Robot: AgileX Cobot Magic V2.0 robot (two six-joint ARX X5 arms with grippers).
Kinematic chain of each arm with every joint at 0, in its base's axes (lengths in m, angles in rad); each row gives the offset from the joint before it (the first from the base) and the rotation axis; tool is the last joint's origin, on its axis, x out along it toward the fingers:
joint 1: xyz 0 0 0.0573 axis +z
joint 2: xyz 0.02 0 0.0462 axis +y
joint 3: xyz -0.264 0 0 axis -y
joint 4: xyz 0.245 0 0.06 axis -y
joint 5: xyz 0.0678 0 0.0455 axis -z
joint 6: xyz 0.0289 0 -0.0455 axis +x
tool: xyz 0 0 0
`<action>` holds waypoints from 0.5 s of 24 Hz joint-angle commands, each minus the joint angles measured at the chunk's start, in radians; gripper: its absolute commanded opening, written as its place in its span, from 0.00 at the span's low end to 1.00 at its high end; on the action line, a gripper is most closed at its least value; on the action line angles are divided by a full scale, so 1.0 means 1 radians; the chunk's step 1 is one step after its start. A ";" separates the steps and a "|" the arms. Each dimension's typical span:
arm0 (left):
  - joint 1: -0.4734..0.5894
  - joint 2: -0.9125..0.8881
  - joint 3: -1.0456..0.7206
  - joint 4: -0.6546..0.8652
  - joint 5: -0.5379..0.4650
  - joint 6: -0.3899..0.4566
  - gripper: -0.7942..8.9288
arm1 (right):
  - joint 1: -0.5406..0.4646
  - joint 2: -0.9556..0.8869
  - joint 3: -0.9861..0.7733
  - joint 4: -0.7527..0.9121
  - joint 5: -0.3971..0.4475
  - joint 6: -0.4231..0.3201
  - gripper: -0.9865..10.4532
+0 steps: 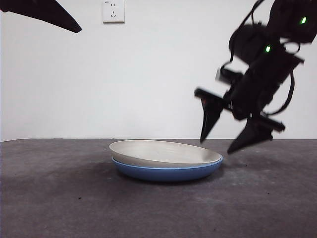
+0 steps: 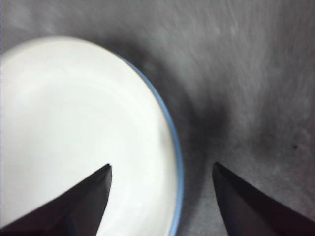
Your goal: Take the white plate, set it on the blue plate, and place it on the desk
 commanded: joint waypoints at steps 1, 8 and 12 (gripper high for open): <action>-0.006 0.005 0.010 0.005 0.005 0.011 0.46 | 0.006 -0.069 0.024 -0.023 0.017 -0.040 0.37; -0.006 0.005 0.010 0.005 0.005 0.012 0.46 | 0.011 -0.301 0.024 -0.190 0.009 -0.169 0.37; -0.006 0.005 0.010 0.006 0.005 0.012 0.46 | 0.011 -0.441 0.024 -0.304 -0.046 -0.226 0.37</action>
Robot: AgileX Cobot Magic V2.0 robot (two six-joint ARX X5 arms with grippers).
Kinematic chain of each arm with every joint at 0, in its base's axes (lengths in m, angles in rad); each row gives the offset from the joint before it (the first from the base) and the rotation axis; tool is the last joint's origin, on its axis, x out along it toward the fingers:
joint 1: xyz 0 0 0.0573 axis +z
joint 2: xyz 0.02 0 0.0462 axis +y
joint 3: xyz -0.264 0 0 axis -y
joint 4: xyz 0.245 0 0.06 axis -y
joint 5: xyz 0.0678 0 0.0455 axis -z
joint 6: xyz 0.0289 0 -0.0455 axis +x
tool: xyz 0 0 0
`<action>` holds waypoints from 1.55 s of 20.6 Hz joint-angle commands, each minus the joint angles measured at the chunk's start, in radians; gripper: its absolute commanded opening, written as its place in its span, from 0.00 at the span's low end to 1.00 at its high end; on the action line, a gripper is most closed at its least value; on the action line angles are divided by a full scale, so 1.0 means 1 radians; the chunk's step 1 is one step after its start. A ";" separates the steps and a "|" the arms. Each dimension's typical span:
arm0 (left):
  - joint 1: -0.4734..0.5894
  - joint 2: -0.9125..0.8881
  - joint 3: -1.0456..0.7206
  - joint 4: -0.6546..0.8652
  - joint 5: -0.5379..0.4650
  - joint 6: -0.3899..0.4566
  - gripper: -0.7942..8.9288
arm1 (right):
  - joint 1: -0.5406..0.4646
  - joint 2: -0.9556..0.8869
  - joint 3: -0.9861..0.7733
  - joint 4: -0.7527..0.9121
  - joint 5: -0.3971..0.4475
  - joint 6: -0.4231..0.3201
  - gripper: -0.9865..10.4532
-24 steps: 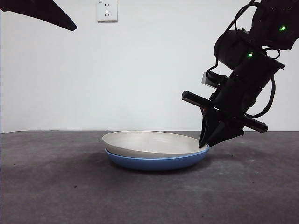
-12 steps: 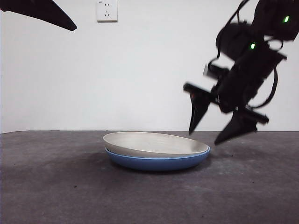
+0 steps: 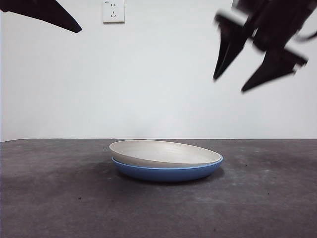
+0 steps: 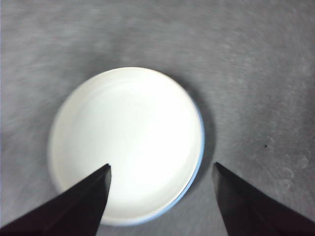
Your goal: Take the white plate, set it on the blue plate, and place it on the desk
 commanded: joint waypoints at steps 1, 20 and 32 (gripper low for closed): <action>-0.006 0.005 0.010 0.006 0.005 0.011 0.46 | 0.006 -0.082 0.022 -0.074 -0.039 -0.074 0.37; -0.006 0.005 0.010 0.005 0.005 0.011 0.46 | 0.038 -0.343 0.021 -0.584 -0.222 -0.240 0.37; -0.006 0.005 0.010 -0.002 0.005 0.011 0.37 | 0.038 -0.341 0.021 -0.581 -0.219 -0.257 0.37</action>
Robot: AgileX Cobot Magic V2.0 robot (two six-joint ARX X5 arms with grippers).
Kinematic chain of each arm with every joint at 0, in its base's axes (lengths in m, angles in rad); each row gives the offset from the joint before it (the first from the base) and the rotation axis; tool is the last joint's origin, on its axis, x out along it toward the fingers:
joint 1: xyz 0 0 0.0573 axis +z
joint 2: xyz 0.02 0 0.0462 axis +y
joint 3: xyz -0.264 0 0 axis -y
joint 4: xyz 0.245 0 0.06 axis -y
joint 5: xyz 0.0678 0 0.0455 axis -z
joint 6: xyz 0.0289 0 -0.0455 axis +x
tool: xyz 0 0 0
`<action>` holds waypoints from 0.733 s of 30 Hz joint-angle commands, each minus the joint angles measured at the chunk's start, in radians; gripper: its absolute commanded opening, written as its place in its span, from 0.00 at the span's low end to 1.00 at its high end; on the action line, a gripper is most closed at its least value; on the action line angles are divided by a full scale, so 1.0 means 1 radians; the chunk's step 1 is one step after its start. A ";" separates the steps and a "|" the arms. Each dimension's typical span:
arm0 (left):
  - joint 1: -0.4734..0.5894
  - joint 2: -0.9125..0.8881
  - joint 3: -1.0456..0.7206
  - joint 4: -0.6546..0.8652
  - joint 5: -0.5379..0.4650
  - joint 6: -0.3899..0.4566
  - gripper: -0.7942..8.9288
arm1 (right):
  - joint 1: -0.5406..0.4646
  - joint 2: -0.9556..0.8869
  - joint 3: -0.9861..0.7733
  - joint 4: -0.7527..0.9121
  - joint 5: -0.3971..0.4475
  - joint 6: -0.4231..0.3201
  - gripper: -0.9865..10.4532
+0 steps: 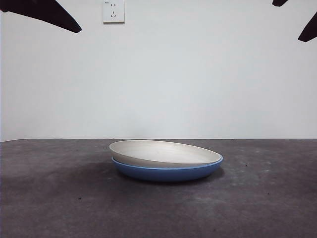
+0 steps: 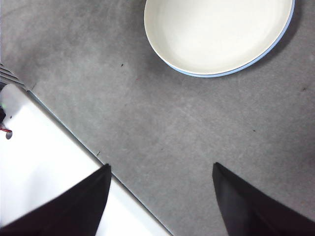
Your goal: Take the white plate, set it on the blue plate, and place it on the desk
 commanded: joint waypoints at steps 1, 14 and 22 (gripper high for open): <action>-0.006 0.005 0.010 -0.001 0.005 0.011 0.31 | 0.005 0.008 0.018 0.007 0.000 -0.029 0.35; -0.006 0.005 0.010 -0.019 0.005 0.011 0.09 | 0.005 0.008 0.018 0.022 0.000 -0.043 0.10; -0.006 0.005 0.010 -0.017 0.005 0.011 0.09 | 0.005 0.008 0.018 0.023 0.000 -0.044 0.10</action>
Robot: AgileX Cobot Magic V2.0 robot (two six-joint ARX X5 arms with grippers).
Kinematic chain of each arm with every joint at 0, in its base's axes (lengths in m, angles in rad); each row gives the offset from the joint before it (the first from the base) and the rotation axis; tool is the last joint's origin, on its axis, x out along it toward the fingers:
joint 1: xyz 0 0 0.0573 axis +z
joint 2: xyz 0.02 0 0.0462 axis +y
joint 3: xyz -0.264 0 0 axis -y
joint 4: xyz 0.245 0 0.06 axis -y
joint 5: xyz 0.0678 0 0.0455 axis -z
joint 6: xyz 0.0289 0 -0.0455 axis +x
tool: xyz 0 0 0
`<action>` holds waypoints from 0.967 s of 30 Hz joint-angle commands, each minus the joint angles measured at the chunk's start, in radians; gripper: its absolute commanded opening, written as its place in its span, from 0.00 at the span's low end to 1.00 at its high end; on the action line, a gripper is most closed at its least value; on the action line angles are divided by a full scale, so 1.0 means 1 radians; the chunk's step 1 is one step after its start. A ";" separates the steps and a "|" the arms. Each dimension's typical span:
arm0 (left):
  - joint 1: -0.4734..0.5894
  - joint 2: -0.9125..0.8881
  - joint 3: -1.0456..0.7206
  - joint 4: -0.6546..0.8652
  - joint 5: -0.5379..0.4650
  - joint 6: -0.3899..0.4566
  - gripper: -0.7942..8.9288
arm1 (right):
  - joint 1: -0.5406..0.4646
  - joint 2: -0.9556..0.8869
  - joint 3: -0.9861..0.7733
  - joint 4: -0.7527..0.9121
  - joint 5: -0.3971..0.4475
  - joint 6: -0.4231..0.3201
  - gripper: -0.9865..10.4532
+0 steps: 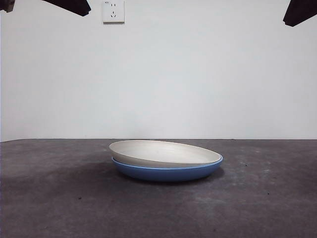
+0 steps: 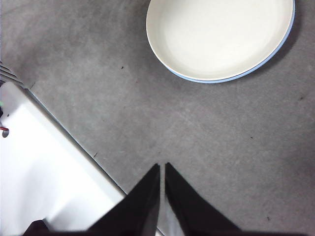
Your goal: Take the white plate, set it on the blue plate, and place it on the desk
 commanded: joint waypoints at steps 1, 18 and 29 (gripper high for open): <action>-0.006 0.005 0.010 0.011 0.005 0.011 0.09 | 0.005 0.008 0.018 0.010 -0.001 -0.015 0.10; 0.055 -0.135 0.010 0.078 0.003 0.090 0.09 | 0.005 0.008 0.019 0.010 -0.001 -0.015 0.10; 0.456 -0.438 -0.002 0.388 -0.156 0.146 0.09 | 0.005 0.008 0.019 0.010 -0.001 -0.015 0.10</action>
